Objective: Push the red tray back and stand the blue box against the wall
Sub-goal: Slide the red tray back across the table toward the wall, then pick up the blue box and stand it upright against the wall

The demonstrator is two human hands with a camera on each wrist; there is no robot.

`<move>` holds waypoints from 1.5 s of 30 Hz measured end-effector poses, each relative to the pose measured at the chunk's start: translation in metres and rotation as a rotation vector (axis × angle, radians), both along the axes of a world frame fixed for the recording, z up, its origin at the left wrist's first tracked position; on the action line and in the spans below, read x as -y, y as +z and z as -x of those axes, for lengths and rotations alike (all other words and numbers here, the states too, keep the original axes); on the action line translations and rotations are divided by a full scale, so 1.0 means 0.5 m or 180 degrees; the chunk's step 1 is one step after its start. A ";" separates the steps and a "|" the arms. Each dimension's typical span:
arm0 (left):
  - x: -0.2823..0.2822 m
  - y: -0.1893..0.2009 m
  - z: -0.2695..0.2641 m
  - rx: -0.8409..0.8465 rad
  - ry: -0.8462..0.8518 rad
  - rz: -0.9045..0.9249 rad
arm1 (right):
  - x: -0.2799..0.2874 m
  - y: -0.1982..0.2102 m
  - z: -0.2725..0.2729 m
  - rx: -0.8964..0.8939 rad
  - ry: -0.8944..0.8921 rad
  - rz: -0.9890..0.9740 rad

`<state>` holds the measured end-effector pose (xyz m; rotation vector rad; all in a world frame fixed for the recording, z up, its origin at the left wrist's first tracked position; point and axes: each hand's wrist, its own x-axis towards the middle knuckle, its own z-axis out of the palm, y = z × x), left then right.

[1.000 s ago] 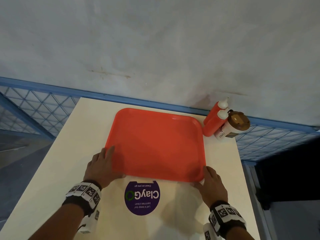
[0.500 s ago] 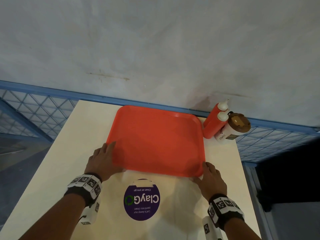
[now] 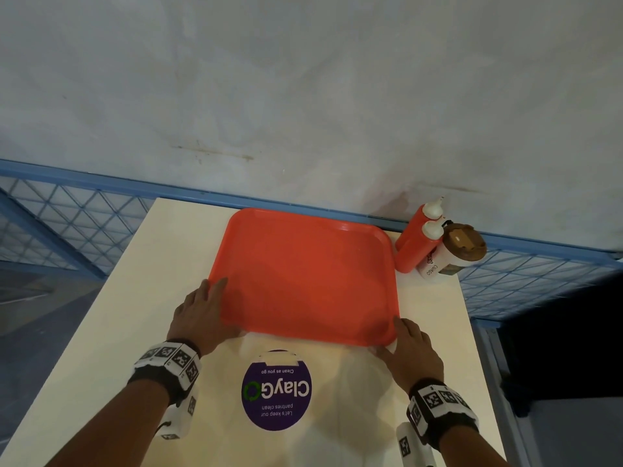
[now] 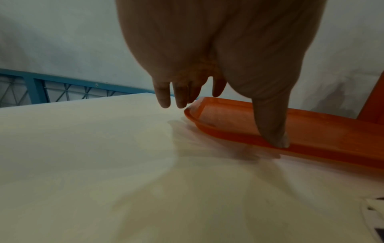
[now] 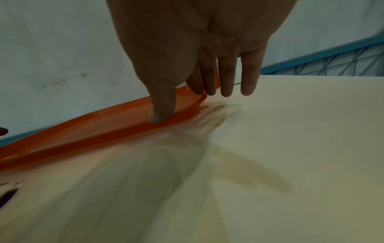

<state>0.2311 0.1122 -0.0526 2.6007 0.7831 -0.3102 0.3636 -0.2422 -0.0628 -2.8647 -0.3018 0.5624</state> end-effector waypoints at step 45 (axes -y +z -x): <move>0.207 0.143 1.083 0.0610 0.0657 0.1028 | -0.175 0.231 0.808 -0.1324 0.1418 -0.1082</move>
